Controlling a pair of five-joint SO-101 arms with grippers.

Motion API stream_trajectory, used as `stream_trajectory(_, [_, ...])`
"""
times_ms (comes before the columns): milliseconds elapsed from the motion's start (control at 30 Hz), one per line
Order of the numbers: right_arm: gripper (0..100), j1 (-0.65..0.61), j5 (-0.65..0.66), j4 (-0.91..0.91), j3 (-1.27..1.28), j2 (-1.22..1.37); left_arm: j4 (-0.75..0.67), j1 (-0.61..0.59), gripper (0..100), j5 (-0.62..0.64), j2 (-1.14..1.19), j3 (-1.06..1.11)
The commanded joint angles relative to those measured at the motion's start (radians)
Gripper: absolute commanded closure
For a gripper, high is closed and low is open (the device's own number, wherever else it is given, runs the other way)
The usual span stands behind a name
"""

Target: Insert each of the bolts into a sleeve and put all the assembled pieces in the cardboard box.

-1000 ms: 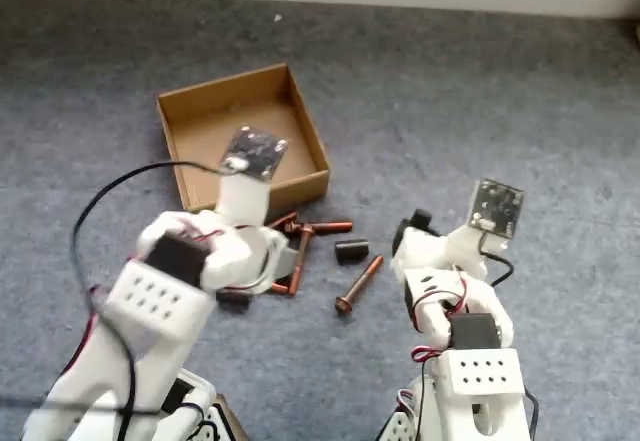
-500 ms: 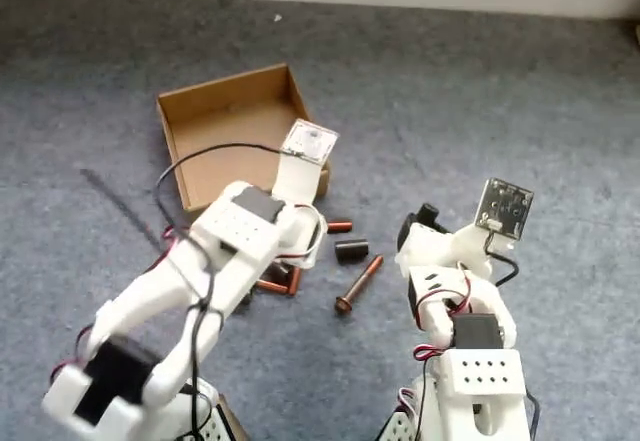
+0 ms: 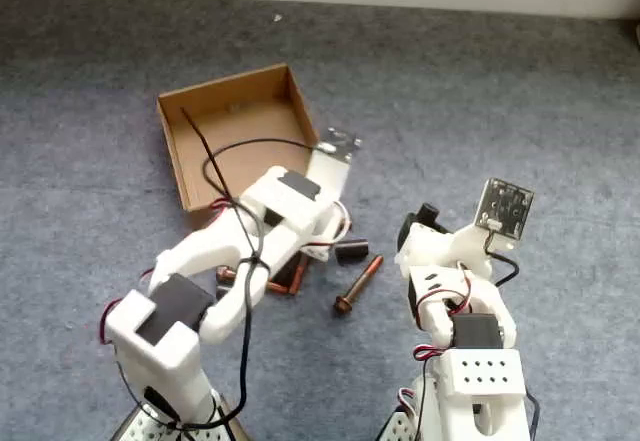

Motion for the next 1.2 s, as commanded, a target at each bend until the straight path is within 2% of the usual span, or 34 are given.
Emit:
stream_trajectory(0, [99.4, 0.010, -0.009, -0.025, -0.012, -0.024, -0.002, 0.036, 100, 0.005, 0.015, -0.068])
stream_trajectory(200, [99.4, 0.010, -0.005, -0.021, -0.012, -0.024, 0.078, 0.087, 100, 0.006, -0.148, -0.028])
stream_trajectory(467, [99.4, 0.007, -0.005, -0.013, -0.012, -0.025, 0.077, 0.088, 100, 0.008, -0.558, 0.168])
stream_trajectory(567, [99.4, -0.025, 0.000, 0.054, -0.021, -0.025, 0.077, 0.088, 100, 0.008, -0.720, 0.229])
stream_trajectory(700, [99.4, -0.091, 0.072, 0.128, -0.022, -0.045, 0.077, 0.087, 99, 0.014, -0.943, 0.306])
stream_trajectory(933, [99.4, -0.186, 0.089, 0.131, -0.010, -0.312, 0.069, 0.058, 99, 0.041, -1.362, 0.469])
stream_trajectory(1100, [99.4, -0.280, 0.106, 0.142, 0.065, -0.515, -0.072, -0.050, 99, 0.043, -1.633, 0.631])
stream_trajectory(1167, [99.4, -0.349, 0.196, 0.142, 0.096, -0.584, -0.118, -0.076, 99, 0.043, -1.732, 0.694])
